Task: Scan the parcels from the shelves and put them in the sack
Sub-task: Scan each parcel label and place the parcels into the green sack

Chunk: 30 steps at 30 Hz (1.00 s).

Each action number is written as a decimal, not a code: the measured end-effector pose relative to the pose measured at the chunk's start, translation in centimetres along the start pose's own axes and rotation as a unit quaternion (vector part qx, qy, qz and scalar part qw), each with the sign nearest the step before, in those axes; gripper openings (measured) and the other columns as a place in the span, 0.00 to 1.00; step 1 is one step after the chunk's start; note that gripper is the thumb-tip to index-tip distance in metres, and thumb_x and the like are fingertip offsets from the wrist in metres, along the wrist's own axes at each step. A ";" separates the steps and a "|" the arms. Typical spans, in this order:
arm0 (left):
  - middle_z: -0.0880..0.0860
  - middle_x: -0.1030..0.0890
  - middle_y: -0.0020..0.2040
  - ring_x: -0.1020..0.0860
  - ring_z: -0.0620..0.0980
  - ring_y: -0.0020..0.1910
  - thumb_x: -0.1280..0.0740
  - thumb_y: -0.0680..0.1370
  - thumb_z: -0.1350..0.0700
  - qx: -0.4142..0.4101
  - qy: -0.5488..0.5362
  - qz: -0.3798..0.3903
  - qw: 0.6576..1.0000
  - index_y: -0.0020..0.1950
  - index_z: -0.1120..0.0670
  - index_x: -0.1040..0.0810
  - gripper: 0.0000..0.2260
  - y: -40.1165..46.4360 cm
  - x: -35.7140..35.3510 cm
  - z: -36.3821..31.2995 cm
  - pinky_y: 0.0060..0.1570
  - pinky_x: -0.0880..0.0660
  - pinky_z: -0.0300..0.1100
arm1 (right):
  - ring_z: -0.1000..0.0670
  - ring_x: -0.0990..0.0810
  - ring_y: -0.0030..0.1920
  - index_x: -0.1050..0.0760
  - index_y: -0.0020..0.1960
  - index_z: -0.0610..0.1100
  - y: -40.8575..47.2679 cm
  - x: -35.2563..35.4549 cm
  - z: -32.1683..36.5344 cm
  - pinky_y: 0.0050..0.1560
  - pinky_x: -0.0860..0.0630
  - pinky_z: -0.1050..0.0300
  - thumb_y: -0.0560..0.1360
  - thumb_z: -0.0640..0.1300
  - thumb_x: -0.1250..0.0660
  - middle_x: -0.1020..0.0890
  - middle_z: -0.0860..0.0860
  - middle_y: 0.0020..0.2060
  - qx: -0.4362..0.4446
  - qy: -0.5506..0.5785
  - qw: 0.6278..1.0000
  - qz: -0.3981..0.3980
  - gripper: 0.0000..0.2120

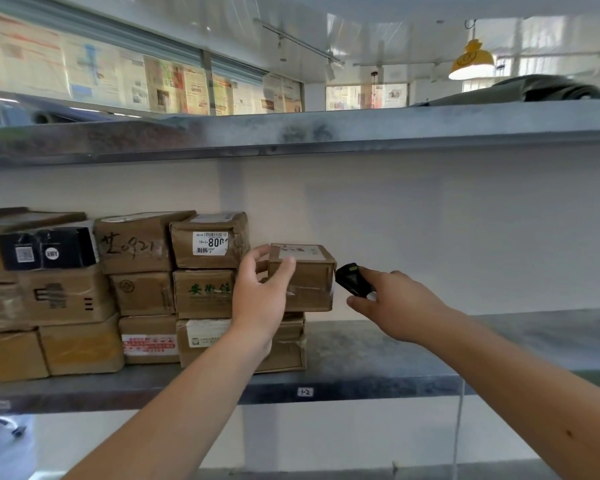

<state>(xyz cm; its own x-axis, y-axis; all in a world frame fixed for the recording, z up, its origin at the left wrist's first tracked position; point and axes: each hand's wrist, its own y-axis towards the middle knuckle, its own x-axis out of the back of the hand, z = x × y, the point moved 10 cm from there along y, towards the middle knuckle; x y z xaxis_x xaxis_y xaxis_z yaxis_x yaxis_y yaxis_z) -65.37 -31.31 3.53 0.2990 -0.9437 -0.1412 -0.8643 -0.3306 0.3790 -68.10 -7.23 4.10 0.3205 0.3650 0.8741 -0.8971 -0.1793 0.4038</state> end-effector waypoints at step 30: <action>0.42 0.42 0.77 0.39 0.32 0.72 0.12 0.58 0.46 -0.179 0.149 0.173 0.957 0.73 0.21 0.43 0.56 -5.7 -15.4 2.3 0.65 0.41 0.28 | 0.52 0.21 0.34 0.25 0.63 0.58 -11.4 4.5 -13.6 0.34 0.25 0.55 0.81 0.64 0.39 0.19 0.53 0.37 -0.088 0.094 0.991 0.034 0.16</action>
<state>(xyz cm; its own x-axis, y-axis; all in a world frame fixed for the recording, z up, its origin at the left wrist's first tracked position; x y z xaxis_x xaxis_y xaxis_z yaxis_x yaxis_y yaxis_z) -65.97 -14.87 1.38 0.1690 -0.9400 0.2965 -0.7539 0.0704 0.6532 -60.56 8.90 -0.29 0.2096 0.5241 0.8254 -0.9592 -0.0537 0.2777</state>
